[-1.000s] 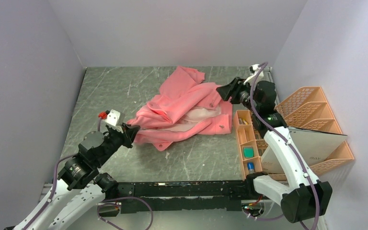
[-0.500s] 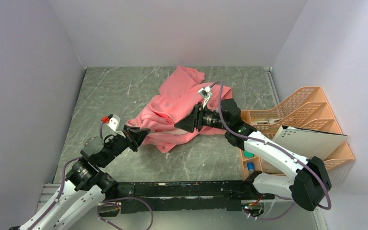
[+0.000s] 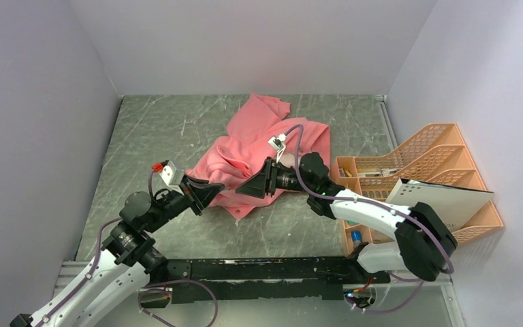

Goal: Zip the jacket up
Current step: Zip the zipper on the jacket.

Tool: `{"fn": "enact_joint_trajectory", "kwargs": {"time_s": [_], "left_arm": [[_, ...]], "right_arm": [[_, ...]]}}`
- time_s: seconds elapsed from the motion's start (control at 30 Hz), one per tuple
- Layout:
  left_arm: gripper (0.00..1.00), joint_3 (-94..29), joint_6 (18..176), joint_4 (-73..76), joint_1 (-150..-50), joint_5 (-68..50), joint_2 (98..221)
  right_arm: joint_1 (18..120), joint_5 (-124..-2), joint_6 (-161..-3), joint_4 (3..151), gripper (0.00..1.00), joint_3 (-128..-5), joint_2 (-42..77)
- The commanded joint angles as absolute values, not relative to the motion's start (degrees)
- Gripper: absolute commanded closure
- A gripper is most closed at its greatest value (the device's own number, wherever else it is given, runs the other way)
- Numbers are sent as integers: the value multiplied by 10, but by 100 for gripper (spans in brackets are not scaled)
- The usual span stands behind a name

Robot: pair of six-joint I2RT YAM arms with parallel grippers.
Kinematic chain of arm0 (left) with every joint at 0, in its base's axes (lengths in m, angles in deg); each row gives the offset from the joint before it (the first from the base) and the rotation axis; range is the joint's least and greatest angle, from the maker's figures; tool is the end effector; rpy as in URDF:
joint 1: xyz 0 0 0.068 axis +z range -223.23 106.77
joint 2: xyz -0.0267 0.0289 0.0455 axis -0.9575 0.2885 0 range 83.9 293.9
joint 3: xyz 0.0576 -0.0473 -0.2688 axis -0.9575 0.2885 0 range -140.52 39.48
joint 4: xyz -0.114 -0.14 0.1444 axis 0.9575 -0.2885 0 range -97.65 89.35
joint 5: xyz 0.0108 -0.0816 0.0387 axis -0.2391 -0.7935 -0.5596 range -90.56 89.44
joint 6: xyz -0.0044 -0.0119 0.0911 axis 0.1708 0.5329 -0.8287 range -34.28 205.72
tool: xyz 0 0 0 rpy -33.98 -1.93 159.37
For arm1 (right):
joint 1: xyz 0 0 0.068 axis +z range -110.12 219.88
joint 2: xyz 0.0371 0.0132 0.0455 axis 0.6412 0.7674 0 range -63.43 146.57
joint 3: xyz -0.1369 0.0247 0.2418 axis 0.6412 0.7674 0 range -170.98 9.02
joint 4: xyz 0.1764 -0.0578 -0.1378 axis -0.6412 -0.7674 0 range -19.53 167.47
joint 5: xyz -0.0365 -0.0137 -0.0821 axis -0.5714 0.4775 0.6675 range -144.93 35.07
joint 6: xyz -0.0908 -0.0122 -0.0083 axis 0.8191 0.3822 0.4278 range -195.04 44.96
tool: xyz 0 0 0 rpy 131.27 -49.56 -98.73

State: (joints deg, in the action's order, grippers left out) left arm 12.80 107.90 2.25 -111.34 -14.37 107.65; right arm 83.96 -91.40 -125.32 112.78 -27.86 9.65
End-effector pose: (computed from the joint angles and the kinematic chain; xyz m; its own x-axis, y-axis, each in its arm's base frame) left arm 0.0941 -0.0989 0.3087 -0.2228 -0.2912 -0.9304 0.7581 0.5482 -0.3531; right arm 0.1732 0.2360 0.2929 -0.7658 0.1197 -0.6319 -0.6218 0.1132 0.7750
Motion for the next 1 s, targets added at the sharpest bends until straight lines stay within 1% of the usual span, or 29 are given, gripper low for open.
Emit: {"fn": "enact_joint_trajectory", "kwargs": {"time_s": [0.0, 0.13, 0.23, 0.53, 0.77, 0.97], "left_arm": [[95, 118, 1089, 94, -1112, -181, 1078], [95, 116, 1089, 93, -1113, -177, 1079], [95, 116, 1091, 93, -1113, -174, 1081], [95, 112, 1093, 92, -1113, -162, 1093], [95, 111, 1098, 98, -1112, -161, 1102], [95, 108, 1096, 81, -1113, -143, 1098]], "right_arm": [[840, -942, -1281, 1256, 43, -280, 136], [840, -941, -1275, 1280, 37, -280, 161], [841, -967, -1283, 1297, 32, -285, 185], [846, -993, -1388, 1489, 24, -257, 254], [855, -989, -1463, 1626, 22, -275, 323], [858, -969, -1502, 1699, 23, -280, 340]]}}
